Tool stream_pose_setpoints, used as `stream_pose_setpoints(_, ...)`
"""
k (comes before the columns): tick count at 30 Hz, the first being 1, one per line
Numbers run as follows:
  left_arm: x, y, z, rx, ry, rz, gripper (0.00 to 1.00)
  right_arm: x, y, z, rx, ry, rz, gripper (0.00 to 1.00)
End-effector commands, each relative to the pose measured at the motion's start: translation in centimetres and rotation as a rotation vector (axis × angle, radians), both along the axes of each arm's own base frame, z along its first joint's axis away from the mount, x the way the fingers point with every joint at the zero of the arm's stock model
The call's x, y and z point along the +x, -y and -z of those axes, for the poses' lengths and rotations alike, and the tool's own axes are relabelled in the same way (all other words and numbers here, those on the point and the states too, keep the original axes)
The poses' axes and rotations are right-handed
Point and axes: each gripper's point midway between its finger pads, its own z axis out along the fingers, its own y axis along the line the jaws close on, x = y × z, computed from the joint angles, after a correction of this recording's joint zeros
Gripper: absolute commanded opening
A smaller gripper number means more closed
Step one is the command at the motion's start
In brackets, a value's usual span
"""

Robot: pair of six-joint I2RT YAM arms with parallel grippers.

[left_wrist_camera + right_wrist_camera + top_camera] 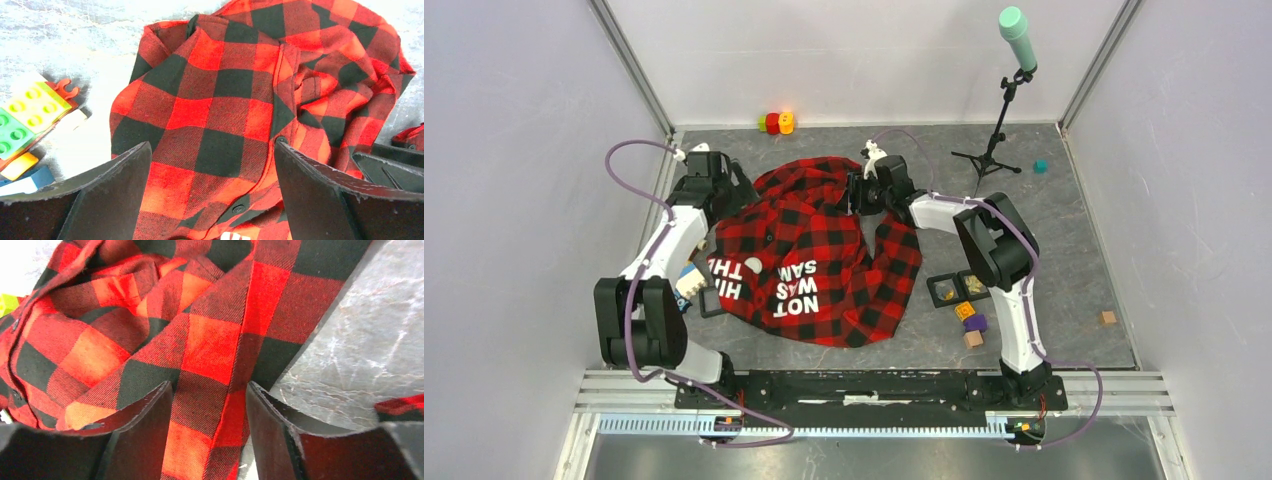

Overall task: Remove the brooch from the garment
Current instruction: Flatten out the clothes at the center of the board.

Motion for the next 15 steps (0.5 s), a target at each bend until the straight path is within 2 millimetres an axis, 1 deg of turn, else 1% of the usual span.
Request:
stream_pose_setpoints(1, -1.0, 0.7, 1.8, 0.006, -0.047, 0.086, 0.97, 0.6, -2.0, -1.1, 0.04, 0.015, -0.021, 0.5)
stream_pose_setpoints(2, -1.1, 1.0, 2.4, -0.006, -0.054, 0.099, 0.97, 0.6, -2.3, -1.5, 0.048, 0.02, -0.031, 0.4)
stream_pose_setpoints(3, -1.2, 1.3, 3.0, -0.017, -0.067, 0.113, 0.97, 0.6, -2.4, -1.9, 0.053, 0.028, -0.034, 0.28)
stream_pose_setpoints(6, -1.2, 2.3, 4.2, -0.051, -0.095, 0.164, 0.96, 1.0, -2.0, -3.3, 0.042, 0.065, -0.019, 0.02)
stream_pose_setpoints(7, -1.1, 2.9, 4.3, -0.076, -0.095, 0.191, 0.95, 1.2, -1.6, -3.9, 0.035, 0.079, -0.011, 0.0)
stream_pose_setpoints(10, -1.0, 5.1, 5.0, -0.169, -0.087, 0.278, 0.94, 1.9, -0.2, -5.8, 0.04, 0.112, 0.025, 0.0)
stream_pose_setpoints(11, -1.0, 5.9, 5.3, -0.207, -0.095, 0.309, 0.92, 2.3, 0.5, -6.4, 0.043, 0.121, 0.039, 0.0)
stream_pose_setpoints(12, -1.1, 6.5, 5.7, -0.236, -0.107, 0.329, 0.88, 2.8, 1.1, -7.0, 0.048, 0.13, 0.053, 0.0)
stream_pose_setpoints(13, -1.2, 7.1, 6.1, -0.259, -0.117, 0.347, 0.8, 3.2, 1.9, -7.5, 0.053, 0.135, 0.067, 0.0)
stream_pose_setpoints(15, -1.1, 7.8, 6.7, -0.291, -0.122, 0.367, 0.48, 4.2, 3.5, -8.9, 0.068, 0.153, 0.089, 0.0)
